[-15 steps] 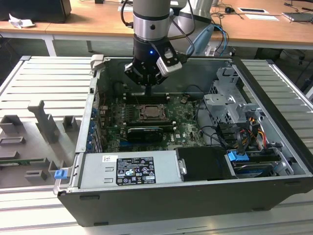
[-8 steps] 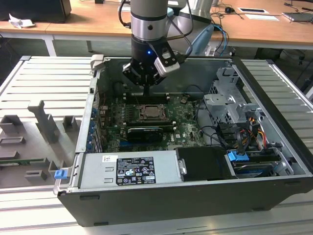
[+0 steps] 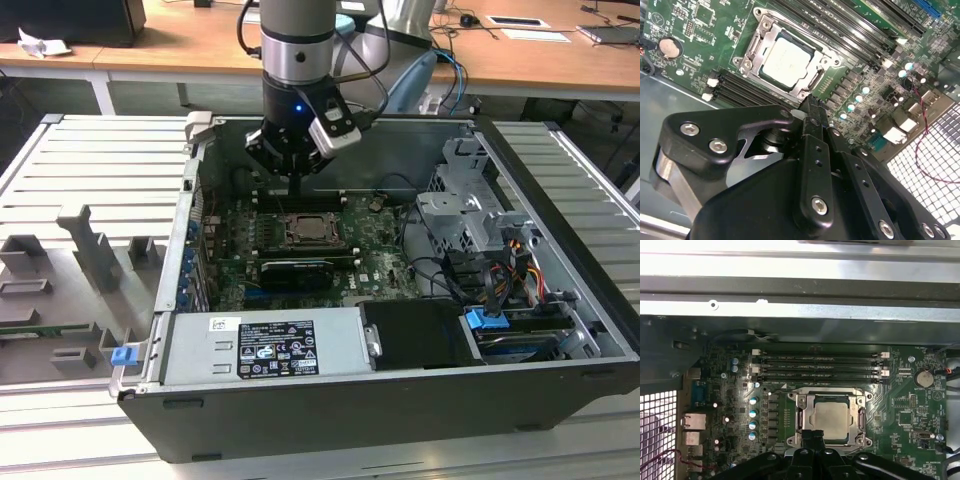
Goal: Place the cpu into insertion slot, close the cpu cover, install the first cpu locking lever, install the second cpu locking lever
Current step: 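Install the first cpu locking lever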
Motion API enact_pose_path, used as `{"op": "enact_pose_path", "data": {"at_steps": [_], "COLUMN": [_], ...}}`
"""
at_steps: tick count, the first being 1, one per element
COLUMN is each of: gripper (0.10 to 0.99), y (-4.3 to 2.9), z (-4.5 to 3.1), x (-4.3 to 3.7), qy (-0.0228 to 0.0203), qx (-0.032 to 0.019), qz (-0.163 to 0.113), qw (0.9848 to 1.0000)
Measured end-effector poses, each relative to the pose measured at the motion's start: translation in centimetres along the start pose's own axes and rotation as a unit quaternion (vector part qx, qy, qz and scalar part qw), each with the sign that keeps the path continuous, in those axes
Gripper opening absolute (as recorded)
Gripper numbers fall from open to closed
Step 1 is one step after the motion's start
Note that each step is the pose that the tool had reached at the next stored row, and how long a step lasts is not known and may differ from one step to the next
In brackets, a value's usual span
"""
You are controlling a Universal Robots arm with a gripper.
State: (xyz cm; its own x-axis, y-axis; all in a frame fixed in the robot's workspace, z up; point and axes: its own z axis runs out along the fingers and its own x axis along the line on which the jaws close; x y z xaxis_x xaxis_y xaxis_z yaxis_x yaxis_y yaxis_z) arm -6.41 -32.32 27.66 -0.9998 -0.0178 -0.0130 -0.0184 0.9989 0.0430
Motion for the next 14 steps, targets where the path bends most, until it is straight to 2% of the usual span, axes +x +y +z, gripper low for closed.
{"op": "enact_pose_path", "data": {"at_steps": [14], "gripper": [0.106], "y": [-0.01], "z": [0.44], "x": [1.06], "qy": [0.0], "qx": [0.0001], "qz": [0.0], "qw": [1.0]}}
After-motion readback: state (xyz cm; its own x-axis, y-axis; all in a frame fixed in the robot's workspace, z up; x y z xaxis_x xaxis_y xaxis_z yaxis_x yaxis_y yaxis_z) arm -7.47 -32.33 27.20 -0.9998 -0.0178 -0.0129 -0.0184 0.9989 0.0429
